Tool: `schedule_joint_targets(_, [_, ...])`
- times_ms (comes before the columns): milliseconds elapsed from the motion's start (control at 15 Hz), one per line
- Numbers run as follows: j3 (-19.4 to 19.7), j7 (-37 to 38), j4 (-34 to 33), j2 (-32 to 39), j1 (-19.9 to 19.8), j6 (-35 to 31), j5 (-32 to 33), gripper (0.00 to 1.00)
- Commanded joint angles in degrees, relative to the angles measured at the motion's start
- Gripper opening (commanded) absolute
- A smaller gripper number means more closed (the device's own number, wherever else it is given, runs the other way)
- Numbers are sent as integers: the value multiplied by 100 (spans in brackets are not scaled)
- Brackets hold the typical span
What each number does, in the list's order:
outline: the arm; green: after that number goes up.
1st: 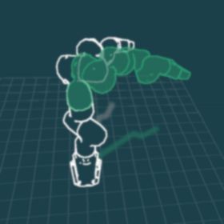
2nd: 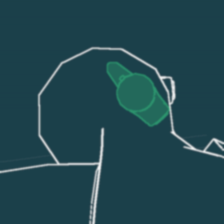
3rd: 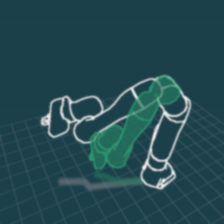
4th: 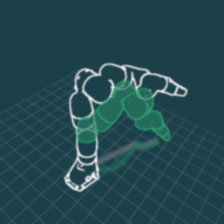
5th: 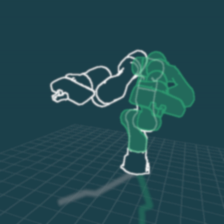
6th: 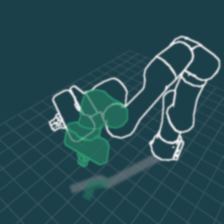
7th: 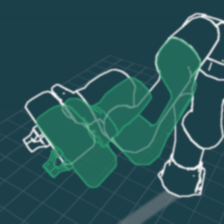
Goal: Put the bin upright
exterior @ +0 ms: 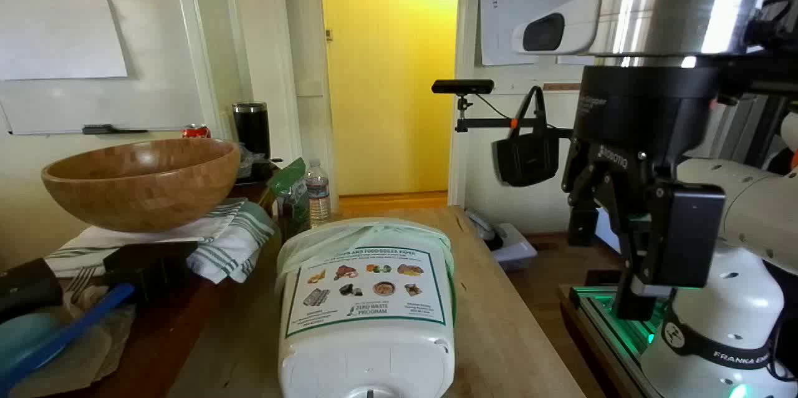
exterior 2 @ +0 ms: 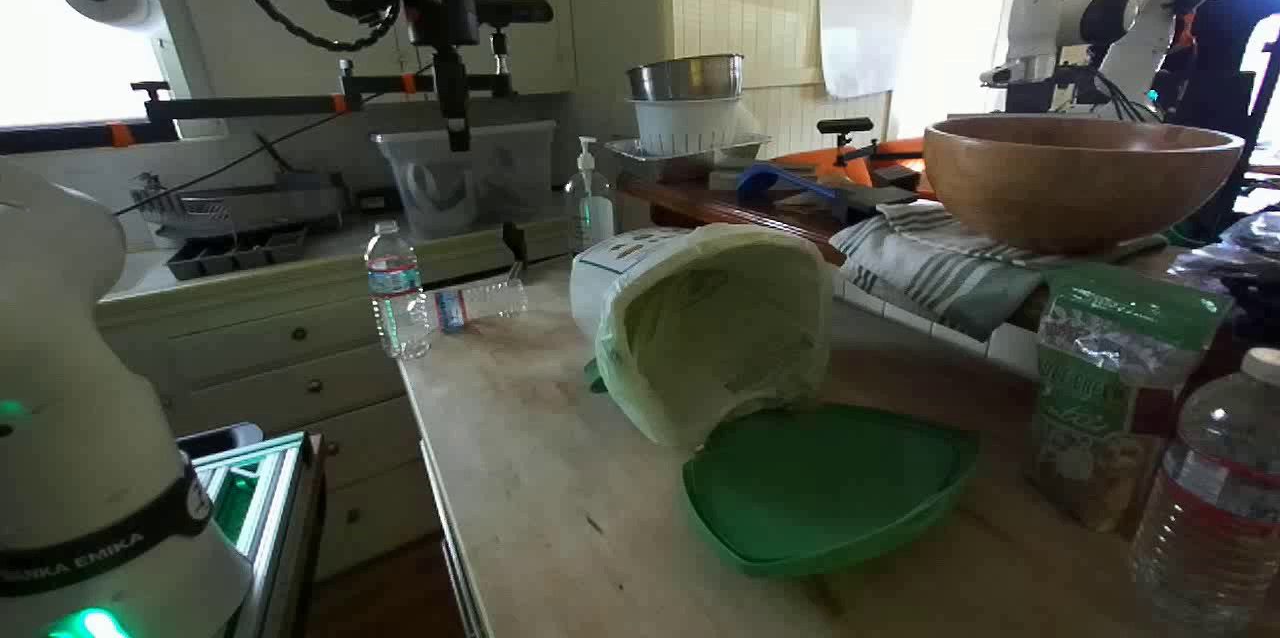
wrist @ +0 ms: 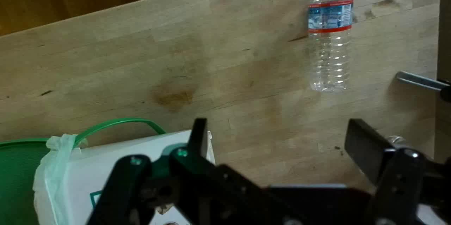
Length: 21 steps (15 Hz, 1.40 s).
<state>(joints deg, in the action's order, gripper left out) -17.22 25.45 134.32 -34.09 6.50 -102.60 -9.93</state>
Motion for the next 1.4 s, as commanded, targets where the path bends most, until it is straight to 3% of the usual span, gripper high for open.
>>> schedule_joint_targets(0, [26, 15, -14, 10, 30, 13, 18, 100])
schedule_joint_targets(400, [26, 15, -14, 10, 30, 13, 18, 100])
schedule_joint_targets(533, [94, 192, -10, -66, -185, -212, 196, 100])
schedule_joint_targets(933, [767, -333, 9, -98, -526, -977, 377, 100])
schedule_joint_targets(1200, [1457, -1372, -89, 164, -387, -1040, -228, 100])
schedule_joint_targets(1333, [1657, -1686, -177, 312, -463, -849, -216, 100])
